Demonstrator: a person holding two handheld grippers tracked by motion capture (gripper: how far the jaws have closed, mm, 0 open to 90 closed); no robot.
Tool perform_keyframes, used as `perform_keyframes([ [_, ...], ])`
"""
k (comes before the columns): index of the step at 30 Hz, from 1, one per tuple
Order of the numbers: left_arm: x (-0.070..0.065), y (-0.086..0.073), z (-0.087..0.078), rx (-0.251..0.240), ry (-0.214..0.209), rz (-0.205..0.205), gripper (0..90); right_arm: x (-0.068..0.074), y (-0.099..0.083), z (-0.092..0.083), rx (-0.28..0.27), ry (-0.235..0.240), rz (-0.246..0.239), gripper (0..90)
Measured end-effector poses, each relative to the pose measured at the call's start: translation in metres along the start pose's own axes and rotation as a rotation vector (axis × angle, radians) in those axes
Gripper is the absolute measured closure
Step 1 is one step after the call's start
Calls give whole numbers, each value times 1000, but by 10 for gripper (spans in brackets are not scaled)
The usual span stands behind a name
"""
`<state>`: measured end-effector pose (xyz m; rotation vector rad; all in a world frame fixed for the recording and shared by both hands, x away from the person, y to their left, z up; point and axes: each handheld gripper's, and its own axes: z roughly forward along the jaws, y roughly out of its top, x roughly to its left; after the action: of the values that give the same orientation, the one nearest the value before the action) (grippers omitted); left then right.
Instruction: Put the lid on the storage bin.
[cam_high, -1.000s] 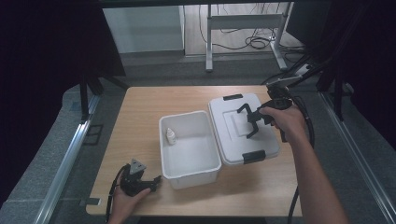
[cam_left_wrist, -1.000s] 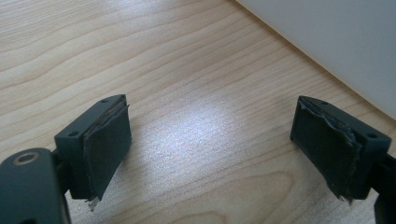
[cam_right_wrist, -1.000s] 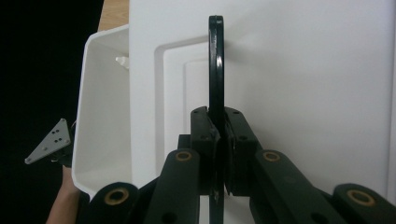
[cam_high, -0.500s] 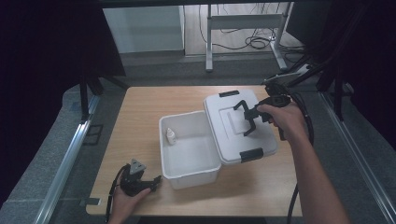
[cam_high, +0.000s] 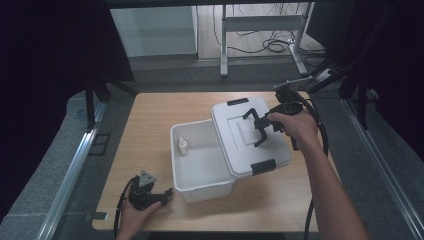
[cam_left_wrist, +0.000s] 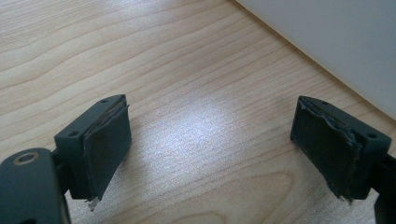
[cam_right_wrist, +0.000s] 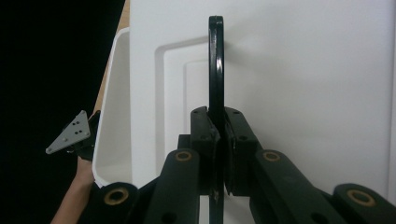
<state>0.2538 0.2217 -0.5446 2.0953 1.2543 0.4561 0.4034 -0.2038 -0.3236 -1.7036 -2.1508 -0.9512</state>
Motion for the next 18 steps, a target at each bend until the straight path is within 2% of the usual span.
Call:
perform_keyframes([
  [18,0,0,0,2,-1,4,121,13,1,4,8,17,-35,842],
])
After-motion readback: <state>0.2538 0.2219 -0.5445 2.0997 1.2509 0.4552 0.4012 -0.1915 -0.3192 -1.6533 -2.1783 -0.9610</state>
